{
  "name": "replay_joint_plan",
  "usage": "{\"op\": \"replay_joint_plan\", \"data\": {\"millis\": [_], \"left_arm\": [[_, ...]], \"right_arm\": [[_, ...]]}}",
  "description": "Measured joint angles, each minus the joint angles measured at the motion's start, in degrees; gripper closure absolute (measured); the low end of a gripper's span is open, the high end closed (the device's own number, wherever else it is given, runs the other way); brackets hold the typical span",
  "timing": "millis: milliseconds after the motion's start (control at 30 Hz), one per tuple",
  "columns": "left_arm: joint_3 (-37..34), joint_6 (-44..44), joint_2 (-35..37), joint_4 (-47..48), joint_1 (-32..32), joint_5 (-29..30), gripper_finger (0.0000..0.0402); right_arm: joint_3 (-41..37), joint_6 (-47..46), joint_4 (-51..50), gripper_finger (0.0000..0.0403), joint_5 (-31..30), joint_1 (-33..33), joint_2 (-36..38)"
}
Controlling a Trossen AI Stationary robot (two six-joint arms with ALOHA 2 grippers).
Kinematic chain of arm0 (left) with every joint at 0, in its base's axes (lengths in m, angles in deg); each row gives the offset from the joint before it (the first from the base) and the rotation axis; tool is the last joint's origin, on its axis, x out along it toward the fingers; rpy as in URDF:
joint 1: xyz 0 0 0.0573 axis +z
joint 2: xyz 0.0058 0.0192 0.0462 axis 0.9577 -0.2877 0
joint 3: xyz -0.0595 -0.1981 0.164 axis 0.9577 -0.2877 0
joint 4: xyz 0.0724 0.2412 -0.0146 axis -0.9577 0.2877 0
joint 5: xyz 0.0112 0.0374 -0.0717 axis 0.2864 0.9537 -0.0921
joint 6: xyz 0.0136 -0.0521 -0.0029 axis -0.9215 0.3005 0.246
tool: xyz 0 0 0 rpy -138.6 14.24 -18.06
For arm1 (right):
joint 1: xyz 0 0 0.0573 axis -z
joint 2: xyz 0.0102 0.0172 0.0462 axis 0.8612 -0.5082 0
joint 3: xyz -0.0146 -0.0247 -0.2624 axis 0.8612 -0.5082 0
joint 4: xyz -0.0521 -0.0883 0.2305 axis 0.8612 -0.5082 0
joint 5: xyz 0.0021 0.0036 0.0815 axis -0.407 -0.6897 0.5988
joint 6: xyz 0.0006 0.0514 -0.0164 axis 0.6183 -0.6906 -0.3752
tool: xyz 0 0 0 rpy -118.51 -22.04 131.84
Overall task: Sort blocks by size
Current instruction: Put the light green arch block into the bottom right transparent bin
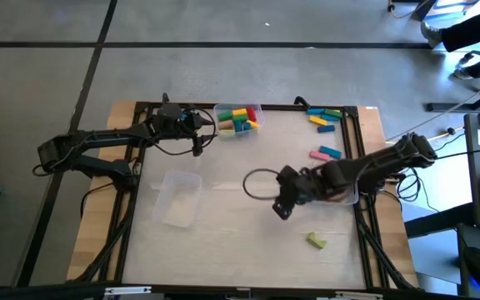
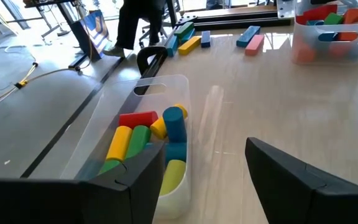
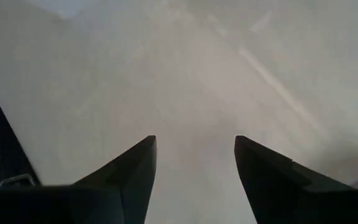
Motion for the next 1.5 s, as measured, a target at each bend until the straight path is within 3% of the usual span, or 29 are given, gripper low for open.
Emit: {"op": "replay_joint_plan", "data": {"millis": [533,800,1000,1500], "left_arm": [[0.0,-0.2,0.0,0.1,0.0,0.0,0.0183],[0.0,-0.2,0.0,0.0,0.0,0.0,0.0183],[0.0,-0.1,0.0,0.0,0.0,0.0,0.0183],[0.0,-0.7,0.0,-0.3,0.0,0.0,0.0183]], "right_arm": [[0.0,-23.6,-10.8,0.0184,-0.4,-14.6,-5.4],[0.0,-32.6,-15.3,0.0185,5.3,-21.3,-9.5],[0.0,-35.9,-15.5,0.0185,11.0,-25.3,-12.8],[0.0,-30.1,-14.3,0.0185,11.5,-27.4,-22.3]]}}
